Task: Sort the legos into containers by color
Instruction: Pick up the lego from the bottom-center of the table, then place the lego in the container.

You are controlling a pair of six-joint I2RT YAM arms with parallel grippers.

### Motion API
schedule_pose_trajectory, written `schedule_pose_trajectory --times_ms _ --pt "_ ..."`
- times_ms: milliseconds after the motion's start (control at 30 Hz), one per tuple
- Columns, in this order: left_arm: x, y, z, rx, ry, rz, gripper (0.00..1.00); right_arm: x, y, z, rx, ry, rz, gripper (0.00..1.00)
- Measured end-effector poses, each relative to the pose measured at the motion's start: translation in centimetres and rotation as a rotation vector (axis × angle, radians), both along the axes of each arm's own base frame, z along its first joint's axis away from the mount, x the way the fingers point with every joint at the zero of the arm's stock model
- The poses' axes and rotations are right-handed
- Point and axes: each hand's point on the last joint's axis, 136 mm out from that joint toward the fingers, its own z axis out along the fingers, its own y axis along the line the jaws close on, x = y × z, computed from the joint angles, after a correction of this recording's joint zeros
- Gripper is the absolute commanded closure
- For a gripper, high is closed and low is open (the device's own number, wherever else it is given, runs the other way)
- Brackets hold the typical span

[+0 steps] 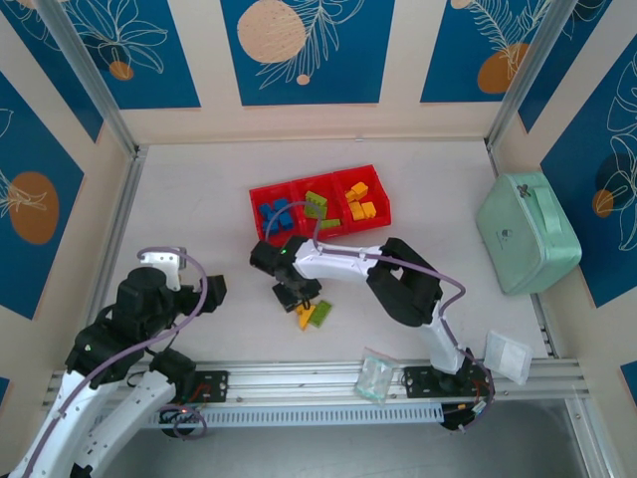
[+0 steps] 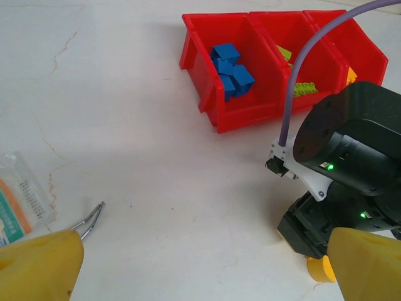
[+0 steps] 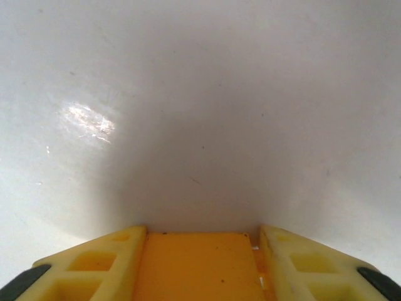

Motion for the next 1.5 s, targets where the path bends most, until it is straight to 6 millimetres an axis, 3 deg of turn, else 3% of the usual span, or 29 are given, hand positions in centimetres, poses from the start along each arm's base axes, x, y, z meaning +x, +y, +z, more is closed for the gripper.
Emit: schedule_pose_trajectory --times_ms 100,267,533,700,1067,1267,1500 --pt "0.1 0.0 0.0 0.0 -0.001 0.0 0.01 0.2 0.0 0.1 -0.001 -0.01 0.002 0.72" --pt "0.3 -0.2 0.2 -0.008 -0.013 -0.001 0.01 2.0 -0.4 0.8 0.019 -0.048 -0.03 0.73" --pt "0.7 -0.7 -0.5 0.0 0.015 -0.018 0.01 8.2 -2.1 7.2 0.189 -0.186 -0.144 0.76" --pt "0.8 -1.6 -1.3 0.002 0.053 -0.057 0.01 12.1 -5.1 9.2 0.221 -0.243 -0.21 0.76" --pt "0.9 -4.5 -3.4 -0.025 0.191 -0.175 0.01 20.4 -13.7 12.8 0.274 -0.34 -0.421 0.75" --pt "0.6 -5.2 -3.3 -0.053 0.198 -0.211 0.01 23.2 -16.8 13.2 0.339 -0.346 -0.527 0.74" --pt "0.6 -5.4 -3.3 -0.058 0.2 -0.219 0.01 27.0 -15.8 11.3 0.417 -0.301 -0.573 0.74"
